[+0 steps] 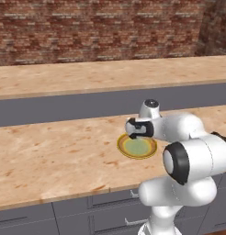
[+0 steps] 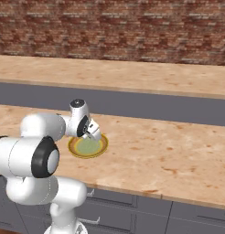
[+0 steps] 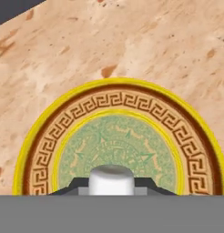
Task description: Pick up the marshmallow and place it in the cup of hot chocolate on the dining counter.
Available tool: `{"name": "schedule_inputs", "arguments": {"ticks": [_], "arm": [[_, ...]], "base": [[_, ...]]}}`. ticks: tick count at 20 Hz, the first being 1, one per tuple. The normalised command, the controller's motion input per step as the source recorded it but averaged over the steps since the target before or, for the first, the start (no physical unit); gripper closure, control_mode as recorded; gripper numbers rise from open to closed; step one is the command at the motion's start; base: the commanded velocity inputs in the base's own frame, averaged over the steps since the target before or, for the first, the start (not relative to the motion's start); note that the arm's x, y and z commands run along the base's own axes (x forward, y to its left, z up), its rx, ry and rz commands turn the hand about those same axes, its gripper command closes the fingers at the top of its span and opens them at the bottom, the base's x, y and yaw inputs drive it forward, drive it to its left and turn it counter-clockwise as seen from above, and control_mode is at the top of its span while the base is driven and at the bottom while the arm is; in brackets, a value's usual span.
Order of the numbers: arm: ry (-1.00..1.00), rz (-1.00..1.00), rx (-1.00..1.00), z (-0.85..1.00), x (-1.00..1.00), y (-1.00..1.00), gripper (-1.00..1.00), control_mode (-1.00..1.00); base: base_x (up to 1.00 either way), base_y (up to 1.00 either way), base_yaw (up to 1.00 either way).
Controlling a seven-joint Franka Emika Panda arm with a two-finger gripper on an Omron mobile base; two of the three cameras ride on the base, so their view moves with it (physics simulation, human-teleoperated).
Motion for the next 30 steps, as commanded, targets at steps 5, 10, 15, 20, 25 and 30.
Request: {"name": "schedule_inputs", "arguments": {"ticks": [5, 10, 15, 20, 25, 30], "arm": [[-0.01, 0.01, 0.00, 1.00, 0.00, -0.10, 1.00, -1.00], [0.02, 0.00, 0.00, 1.00, 0.00, -0.20, 1.00, -1.00], [0.04, 0.00, -0.02, 0.80, 0.00, -0.26, 1.00, -1.00], [0.02, 0.02, -0.09, 0.33, -0.38, -0.22, 1.00, -1.00], [0.00, 0.09, -0.11, 0.34, -0.63, -0.09, 1.00, -1.00], [-0.01, 0.14, -0.06, 0.41, -0.69, -0.04, 1.00, -1.00]], "base": [[0.00, 0.00, 0.00], [0.00, 0.00, 0.00], [0.00, 0.00, 0.00], [0.00, 0.00, 0.00], [0.00, 0.00, 0.00], [0.00, 0.00, 0.00]]}}
